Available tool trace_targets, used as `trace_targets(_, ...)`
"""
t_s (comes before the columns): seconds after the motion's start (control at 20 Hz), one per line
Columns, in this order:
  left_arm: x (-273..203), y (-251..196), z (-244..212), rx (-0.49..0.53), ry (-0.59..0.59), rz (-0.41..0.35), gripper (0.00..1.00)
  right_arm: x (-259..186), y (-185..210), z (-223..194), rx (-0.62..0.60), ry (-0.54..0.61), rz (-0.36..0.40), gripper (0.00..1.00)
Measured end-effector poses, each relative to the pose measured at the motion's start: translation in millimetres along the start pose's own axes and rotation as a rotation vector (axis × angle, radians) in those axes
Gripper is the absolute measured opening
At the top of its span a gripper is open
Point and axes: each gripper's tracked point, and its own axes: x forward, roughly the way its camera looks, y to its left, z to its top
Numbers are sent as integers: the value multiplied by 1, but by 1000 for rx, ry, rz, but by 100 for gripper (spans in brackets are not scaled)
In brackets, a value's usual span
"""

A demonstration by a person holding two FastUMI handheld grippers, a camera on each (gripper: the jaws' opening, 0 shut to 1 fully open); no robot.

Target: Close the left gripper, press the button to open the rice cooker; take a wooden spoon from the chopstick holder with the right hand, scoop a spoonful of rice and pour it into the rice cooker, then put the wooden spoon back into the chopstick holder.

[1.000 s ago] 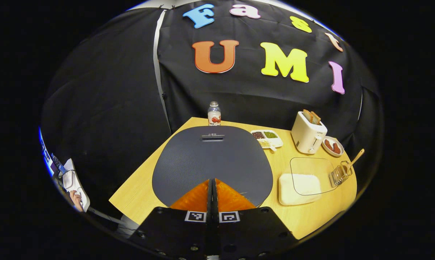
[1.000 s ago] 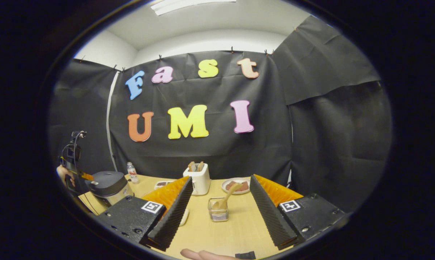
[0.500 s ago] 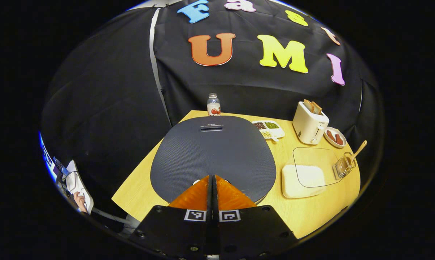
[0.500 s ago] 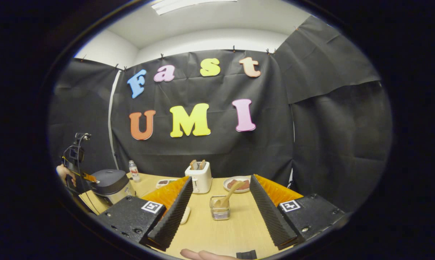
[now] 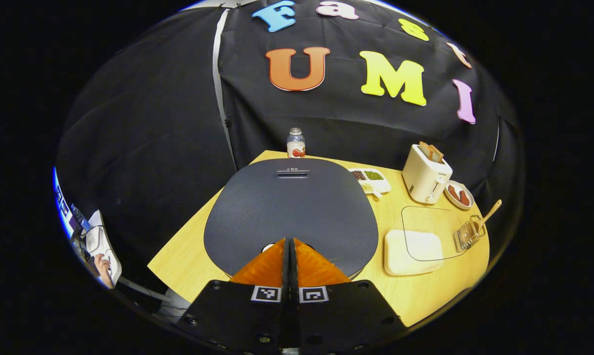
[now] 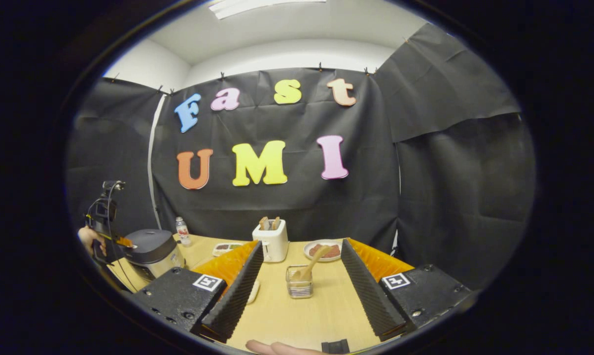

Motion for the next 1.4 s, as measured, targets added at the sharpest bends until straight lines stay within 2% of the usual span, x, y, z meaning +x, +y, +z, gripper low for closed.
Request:
trace_targets(0.15,-4,0,8,-25,-14,24,0,-9,-4,7,-12,-18,-12,100)
trace_targets(0.2,-9,1,9,-28,-20,36,0,-12,-8,7,-12,-20,-20,95)
trace_targets(0.25,-17,1,20,-23,-63,39,0,-14,-10,8,-7,-24,-27,100)
trace_targets(0.3,-24,1,35,-17,-113,46,0,-16,-10,8,-2,-27,-30,95)
trace_targets(0.4,-46,-7,61,-18,-208,15,1,-18,-12,6,-1,-25,-32,95)
trace_targets(0.5,-77,-15,87,-1,-294,-4,48,-17,-13,5,-1,-21,-34,95)
trace_targets(0.6,-98,-14,89,-26,-345,12,95,-16,-12,3,9,-16,-28,95)
trace_targets(0.65,-110,-17,91,-32,-364,2,96,-14,-11,2,16,-12,-23,100)
trace_targets(0.7,-119,-22,91,-28,-386,-11,95,-14,-10,-1,21,-8,-19,95)
trace_targets(0.8,-139,-23,90,-17,-424,-22,95,-11,-13,-5,29,2,-19,95)
trace_targets(0.85,-146,-26,90,-10,-449,-32,100,-8,-14,-6,30,7,-23,95)
trace_targets(0.9,-153,-30,89,-7,-470,-42,95,-4,-15,-9,33,12,-25,100)
trace_targets(0.95,-161,-32,86,-3,-492,-49,95,-1,-16,-11,38,15,-25,95)
trace_targets(1.0,-167,-35,83,3,-515,-55,95,3,-16,-14,43,22,-24,95)
trace_targets(1.05,-175,-37,79,15,-537,-63,100,9,-15,-17,47,26,-21,95)
trace_targets(1.1,-180,-41,74,31,-557,-68,95,16,-15,-19,49,29,-16,95)
trace_targets(1.15,-184,-44,67,46,-571,-74,95,24,-13,-23,50,35,-3,95)
trace_targets(1.2,-189,-47,62,55,-586,-78,95,34,-13,-28,55,43,3,100)
trace_targets(1.25,-192,-49,57,62,-599,-85,95,44,-14,-31,61,52,8,95)
trace_targets(1.3,-196,-52,52,67,-610,-96,95,53,-15,-37,63,58,9,100)
trace_targets(1.4,-202,-59,43,71,-620,-126,95,74,-18,-48,62,74,7,100)
